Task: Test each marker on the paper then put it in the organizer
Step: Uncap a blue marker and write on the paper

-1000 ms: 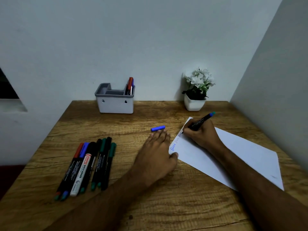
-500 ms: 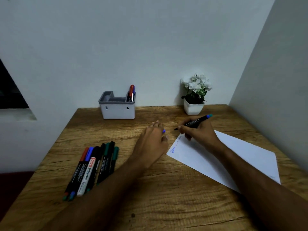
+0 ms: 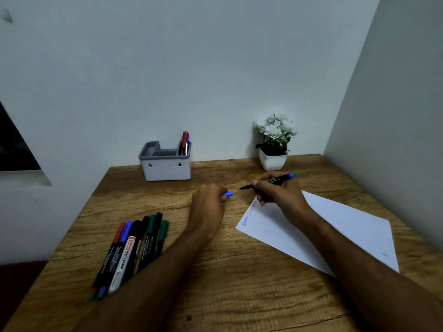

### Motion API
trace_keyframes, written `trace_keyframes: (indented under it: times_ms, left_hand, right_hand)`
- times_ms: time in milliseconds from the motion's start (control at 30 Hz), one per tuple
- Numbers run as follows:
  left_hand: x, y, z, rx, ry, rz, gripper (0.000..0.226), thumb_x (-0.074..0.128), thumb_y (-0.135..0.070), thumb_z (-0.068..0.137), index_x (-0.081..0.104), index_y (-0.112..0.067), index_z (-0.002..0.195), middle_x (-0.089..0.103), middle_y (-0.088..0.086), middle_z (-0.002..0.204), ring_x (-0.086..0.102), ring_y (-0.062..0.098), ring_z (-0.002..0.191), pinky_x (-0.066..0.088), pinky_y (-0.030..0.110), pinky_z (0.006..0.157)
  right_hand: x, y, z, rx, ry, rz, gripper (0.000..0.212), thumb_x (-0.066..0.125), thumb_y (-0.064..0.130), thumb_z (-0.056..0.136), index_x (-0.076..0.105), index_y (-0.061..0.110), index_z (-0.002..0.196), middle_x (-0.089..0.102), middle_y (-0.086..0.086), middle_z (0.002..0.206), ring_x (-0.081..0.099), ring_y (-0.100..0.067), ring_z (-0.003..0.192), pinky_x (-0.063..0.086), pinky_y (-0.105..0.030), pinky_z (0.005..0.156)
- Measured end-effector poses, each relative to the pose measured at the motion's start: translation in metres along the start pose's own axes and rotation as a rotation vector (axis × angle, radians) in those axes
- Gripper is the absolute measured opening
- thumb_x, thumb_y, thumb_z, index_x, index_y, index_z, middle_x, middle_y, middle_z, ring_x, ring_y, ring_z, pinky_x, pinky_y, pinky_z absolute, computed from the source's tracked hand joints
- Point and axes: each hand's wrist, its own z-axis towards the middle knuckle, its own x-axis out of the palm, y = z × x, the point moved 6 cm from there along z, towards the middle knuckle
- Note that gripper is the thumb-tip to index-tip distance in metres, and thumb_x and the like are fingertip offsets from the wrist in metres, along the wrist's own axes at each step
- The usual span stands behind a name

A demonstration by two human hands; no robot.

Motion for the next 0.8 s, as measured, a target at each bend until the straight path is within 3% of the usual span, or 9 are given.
trace_keyframes:
  times_ms: [200, 400, 600, 800]
  left_hand:
    - [-0.014, -0.001, -0.005, -0.055, -0.057, -0.298, 0.024, 0.074, -0.008, 0.083, 0.078, -0.022, 0.102, 0.076, -0.006, 0.1, 0.066, 0.004, 0.091, 0.053, 0.025, 0.088]
    - [-0.017, -0.007, -0.01, -0.034, -0.045, -0.375, 0.023, 0.074, -0.006, 0.082, 0.078, -0.018, 0.102, 0.076, -0.002, 0.102, 0.064, 0.0, 0.09, 0.045, 0.012, 0.082]
    - [-0.02, -0.028, -0.014, 0.042, -0.035, -0.424, 0.023, 0.071, -0.008, 0.086, 0.077, -0.02, 0.105, 0.076, -0.005, 0.097, 0.068, 0.0, 0.085, 0.057, 0.022, 0.077]
    - [-0.032, -0.04, -0.017, 0.063, -0.141, -0.437, 0.022, 0.067, -0.008, 0.09, 0.075, -0.017, 0.108, 0.074, -0.006, 0.08, 0.066, 0.004, 0.069, 0.059, 0.033, 0.065]
  right_hand:
    - [-0.001, 0.007, -0.006, -0.004, -0.017, 0.076, 0.008, 0.073, -0.001, 0.089, 0.075, -0.009, 0.088, 0.067, -0.018, 0.067, 0.055, -0.024, 0.053, 0.047, -0.029, 0.05]
    - [0.0, 0.009, -0.01, 0.019, -0.002, 0.07, 0.007, 0.075, 0.0, 0.088, 0.075, -0.007, 0.088, 0.068, -0.017, 0.067, 0.056, -0.023, 0.055, 0.046, -0.029, 0.051]
    - [0.015, 0.012, -0.014, 0.004, 0.063, 0.047, 0.011, 0.077, 0.002, 0.087, 0.072, -0.008, 0.088, 0.071, -0.019, 0.071, 0.06, -0.022, 0.055, 0.05, -0.03, 0.051]
    - [0.016, 0.022, -0.006, -0.004, 0.041, 0.137, 0.019, 0.075, -0.001, 0.087, 0.063, -0.009, 0.076, 0.057, -0.016, 0.058, 0.045, -0.015, 0.046, 0.033, -0.025, 0.045]
